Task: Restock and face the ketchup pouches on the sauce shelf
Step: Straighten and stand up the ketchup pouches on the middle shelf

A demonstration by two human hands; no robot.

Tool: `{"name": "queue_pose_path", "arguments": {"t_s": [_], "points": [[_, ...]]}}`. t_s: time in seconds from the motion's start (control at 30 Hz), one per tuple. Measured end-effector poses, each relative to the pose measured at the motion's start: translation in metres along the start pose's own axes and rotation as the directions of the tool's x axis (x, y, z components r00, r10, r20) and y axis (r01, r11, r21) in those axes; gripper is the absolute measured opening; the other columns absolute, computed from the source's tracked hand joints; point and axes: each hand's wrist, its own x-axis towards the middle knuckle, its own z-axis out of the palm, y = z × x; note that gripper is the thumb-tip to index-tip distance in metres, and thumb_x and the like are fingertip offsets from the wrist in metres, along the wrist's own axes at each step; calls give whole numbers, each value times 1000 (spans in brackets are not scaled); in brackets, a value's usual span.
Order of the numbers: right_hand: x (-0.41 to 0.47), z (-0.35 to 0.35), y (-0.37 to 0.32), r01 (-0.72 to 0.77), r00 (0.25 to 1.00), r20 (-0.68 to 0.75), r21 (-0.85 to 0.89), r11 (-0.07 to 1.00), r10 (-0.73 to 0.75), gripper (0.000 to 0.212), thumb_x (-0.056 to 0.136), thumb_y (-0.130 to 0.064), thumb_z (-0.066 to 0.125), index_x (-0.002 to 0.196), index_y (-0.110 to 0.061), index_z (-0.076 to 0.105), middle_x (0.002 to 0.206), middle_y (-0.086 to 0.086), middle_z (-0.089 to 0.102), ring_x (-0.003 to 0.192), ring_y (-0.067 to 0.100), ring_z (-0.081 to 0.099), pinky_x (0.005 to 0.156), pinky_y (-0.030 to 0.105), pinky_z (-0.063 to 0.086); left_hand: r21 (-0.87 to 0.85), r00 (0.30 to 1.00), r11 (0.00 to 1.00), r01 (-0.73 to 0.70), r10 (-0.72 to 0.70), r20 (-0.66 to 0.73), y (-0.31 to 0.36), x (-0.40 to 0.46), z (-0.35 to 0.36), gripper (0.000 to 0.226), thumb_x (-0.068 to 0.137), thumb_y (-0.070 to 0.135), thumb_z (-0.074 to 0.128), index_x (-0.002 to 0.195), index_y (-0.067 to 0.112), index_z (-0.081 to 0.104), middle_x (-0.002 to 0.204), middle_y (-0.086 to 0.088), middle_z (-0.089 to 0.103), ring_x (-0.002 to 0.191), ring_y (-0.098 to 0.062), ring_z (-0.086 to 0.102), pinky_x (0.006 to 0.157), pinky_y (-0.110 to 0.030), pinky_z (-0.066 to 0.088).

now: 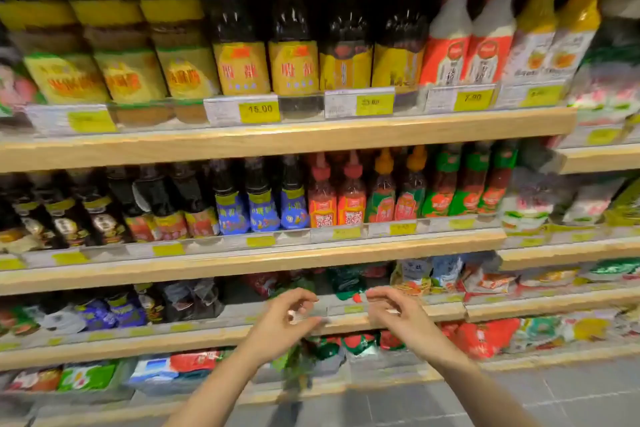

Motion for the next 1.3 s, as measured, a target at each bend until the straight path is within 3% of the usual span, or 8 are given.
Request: {"name": "queue_pose_path", "arguments": {"t_s": [0.23,0.4,0.6,0.83,0.97,1.07,1.2,1.3], "points": [[105,50,129,144,981,-130,-2,990,-143,24,83,-21,66,105,-29,61,106,-7,65,88,-7,62,71,10,48,32,968,971,-235,237,-84,-133,87,74,38,77,13,72,93,44,57,94,13,63,87,2,60,82,-21,50],[157,67,186,337,888,-249,-218,916,-386,34,79,-16,69,97,-43,57,106,-14,63,100,-5,58,88,14,44,265,873,867,-422,467,-138,-186,138,97,30,80,16,69,109,23,64,108,9,66,102,-1,58,93,-17,42],[177,70,197,365,799,-367,-333,869,-477,31,80,-21,68,90,-46,53,100,-14,61,96,-9,55,80,4,41,510,959,842,-172,262,-109,-181,183,112,64,87,16,56,141,36,31,152,-2,28,136,-19,31,108,-25,24],[175,71,201,336,770,-363,-468,817,-525,35,79,-22,69,113,-22,59,103,-11,55,101,0,50,83,3,36,479,928,845,-237,343,-146,-169,182,115,34,92,12,49,125,16,57,128,-9,53,112,-22,53,86,-15,32],[173,70,198,260,752,-407,-540,801,-518,50,76,-25,72,123,-19,57,114,-5,57,111,9,47,95,25,41,421,768,755,-502,613,-184,-154,153,124,25,87,14,61,111,12,66,102,-7,63,92,-19,60,82,-20,42],[172,65,198,239,683,-481,-565,790,-550,33,79,-13,67,112,-19,66,112,-1,64,109,15,54,91,27,43,337,694,722,-605,685,-222,-148,145,135,27,82,16,68,109,14,65,93,2,62,85,-8,59,78,-20,47],[163,50,203,312,635,-573,-423,851,-518,28,77,-1,67,100,-16,72,109,-3,67,104,7,57,89,20,43,208,828,859,-467,508,-240,-156,153,132,47,81,25,67,126,21,53,113,8,61,103,1,55,90,-12,41],[159,42,199,349,664,-594,-292,890,-455,25,79,-4,67,97,-19,72,103,-5,69,98,10,62,83,22,48,342,945,881,-326,318,81,-162,163,128,41,94,28,46,135,20,45,139,3,49,126,-10,44,103,-20,31]]}}
